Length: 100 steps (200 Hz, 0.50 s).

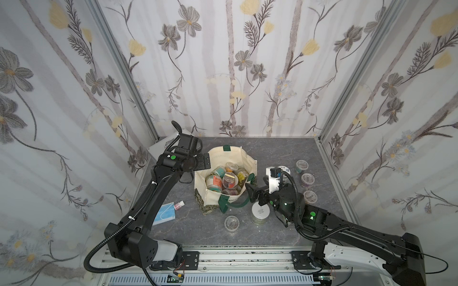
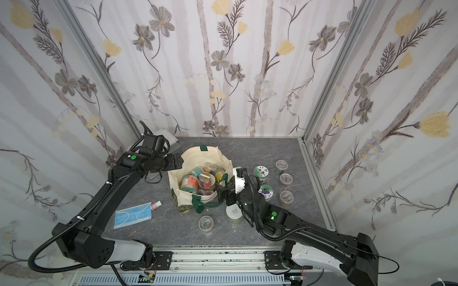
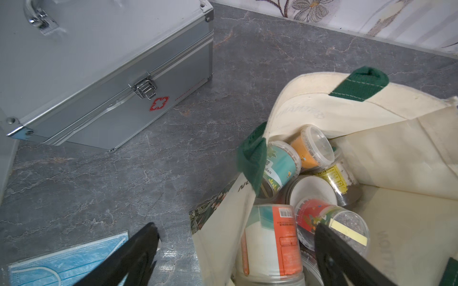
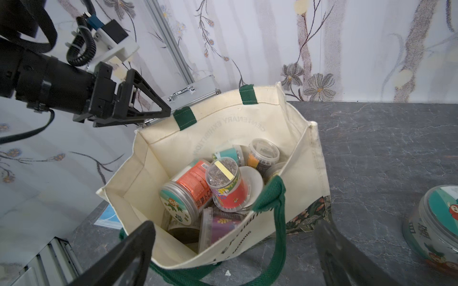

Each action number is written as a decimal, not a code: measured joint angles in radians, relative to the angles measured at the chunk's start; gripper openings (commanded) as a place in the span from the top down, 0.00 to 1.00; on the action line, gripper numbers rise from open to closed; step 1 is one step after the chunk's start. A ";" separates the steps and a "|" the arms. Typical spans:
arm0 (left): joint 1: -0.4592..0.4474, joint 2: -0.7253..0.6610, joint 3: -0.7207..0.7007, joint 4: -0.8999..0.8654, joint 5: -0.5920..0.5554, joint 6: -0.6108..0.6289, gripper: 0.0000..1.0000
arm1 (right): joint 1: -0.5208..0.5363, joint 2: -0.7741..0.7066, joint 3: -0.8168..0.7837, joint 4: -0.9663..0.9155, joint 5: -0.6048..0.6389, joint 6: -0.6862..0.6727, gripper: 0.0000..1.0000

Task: Take out the seed jars from the canvas bag
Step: Adjust the canvas bag at the center of the board.

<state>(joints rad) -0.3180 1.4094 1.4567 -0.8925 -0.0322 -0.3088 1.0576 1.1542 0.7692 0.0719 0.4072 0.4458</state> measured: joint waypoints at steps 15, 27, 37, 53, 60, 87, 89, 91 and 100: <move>0.003 0.042 0.032 -0.013 0.000 0.022 0.02 | -0.022 0.034 0.086 -0.063 -0.037 0.016 0.00; 0.003 0.071 0.047 -0.024 0.004 0.028 0.04 | -0.036 0.069 0.153 -0.109 -0.072 0.031 0.00; 0.003 0.091 0.054 -0.031 0.013 0.042 0.08 | -0.041 0.105 0.210 -0.148 -0.087 0.038 0.00; 0.003 0.118 0.057 -0.040 0.032 0.047 0.15 | -0.045 0.162 0.293 -0.201 -0.138 0.040 0.00; 0.003 0.126 0.057 -0.043 0.037 0.049 0.19 | -0.047 0.185 0.324 -0.214 -0.158 0.040 0.00; 0.002 0.148 0.057 -0.046 0.072 0.056 0.40 | -0.054 0.309 0.458 -0.296 -0.211 0.039 0.00; 0.002 0.150 0.057 -0.046 0.075 0.057 0.42 | -0.056 0.319 0.469 -0.305 -0.216 0.039 0.00; 0.002 0.151 0.056 -0.046 0.076 0.059 0.44 | -0.058 0.330 0.480 -0.312 -0.219 0.039 0.00; 0.000 0.153 0.054 -0.045 0.087 0.058 0.52 | -0.061 0.376 0.529 -0.350 -0.225 0.034 0.00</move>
<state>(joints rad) -0.3183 1.5623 1.5105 -0.9371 0.0547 -0.2504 0.9970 1.5299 1.2984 -0.2783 0.1825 0.4793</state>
